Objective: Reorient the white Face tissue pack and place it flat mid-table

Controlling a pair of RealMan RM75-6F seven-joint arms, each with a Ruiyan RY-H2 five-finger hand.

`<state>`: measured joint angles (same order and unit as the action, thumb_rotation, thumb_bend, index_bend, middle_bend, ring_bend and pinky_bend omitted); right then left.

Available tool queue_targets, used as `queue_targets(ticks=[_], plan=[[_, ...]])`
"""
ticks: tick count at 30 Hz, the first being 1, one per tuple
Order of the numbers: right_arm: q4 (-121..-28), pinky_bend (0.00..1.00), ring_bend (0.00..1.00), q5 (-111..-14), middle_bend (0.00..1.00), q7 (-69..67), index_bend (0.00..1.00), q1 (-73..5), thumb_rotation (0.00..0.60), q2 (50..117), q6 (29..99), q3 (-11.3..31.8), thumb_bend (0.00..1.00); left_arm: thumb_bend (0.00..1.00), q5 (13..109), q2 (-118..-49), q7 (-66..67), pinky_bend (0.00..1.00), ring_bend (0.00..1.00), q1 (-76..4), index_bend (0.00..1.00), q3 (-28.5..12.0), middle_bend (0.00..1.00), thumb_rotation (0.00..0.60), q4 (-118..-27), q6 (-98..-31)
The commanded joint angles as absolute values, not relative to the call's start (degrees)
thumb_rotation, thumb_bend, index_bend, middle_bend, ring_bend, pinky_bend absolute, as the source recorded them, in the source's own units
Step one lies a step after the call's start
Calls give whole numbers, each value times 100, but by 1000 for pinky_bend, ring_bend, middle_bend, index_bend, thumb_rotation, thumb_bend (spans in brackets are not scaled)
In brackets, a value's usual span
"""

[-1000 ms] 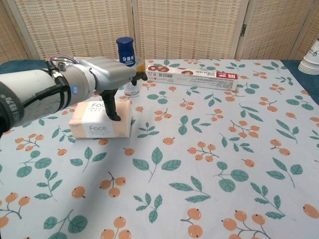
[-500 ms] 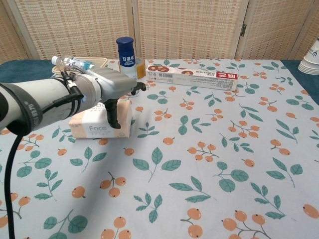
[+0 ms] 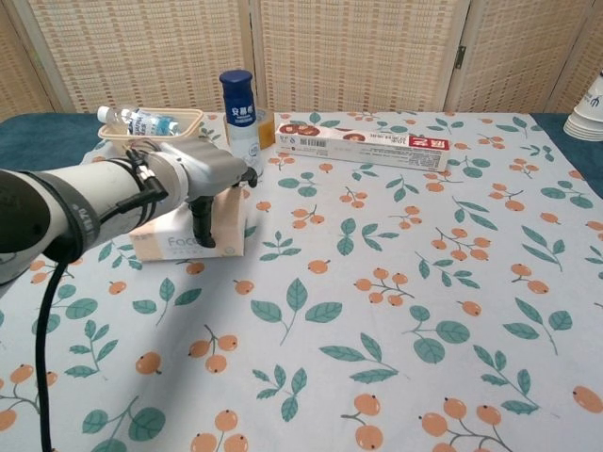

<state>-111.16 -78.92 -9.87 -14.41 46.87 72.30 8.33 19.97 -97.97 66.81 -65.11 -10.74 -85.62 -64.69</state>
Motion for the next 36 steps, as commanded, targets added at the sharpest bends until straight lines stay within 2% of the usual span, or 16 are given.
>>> queue_targets(ticks=[1,14,19,25,31,36], plan=[[-11125,109,2,-7907,83,-978,109,-1441,600,4687,7233,827,110,181,1984,-9823,6674,732,501,-6520,198,-1062,225,600,-8515,-6469],[-11119,109,2,-7905,83,-1026,109,-1446,600,4666,7202,824,110,259,2545,-9827,6403,789,635,-6406,474,-929,530,600,-8486,-6678],[-11102,108,2,-7890,83,-1057,109,-1457,600,4663,7172,826,110,268,2972,-9569,6133,809,666,-6233,513,-917,576,600,-8829,-6923],[-11093,109,2,-7871,83,-1062,109,-1465,600,4666,7156,831,110,270,3603,-8861,5507,831,706,-5814,553,-934,633,600,-9698,-7281],[-11106,109,2,-7844,83,-975,109,-1497,600,4700,7106,826,111,276,4553,-8184,4476,861,760,-5233,602,-906,691,600,-10290,-7651],[-11122,108,2,-7819,83,-901,109,-1539,600,4735,7046,825,110,278,5336,-7871,2976,864,773,-4699,606,-1119,696,600,-10468,-7882]])
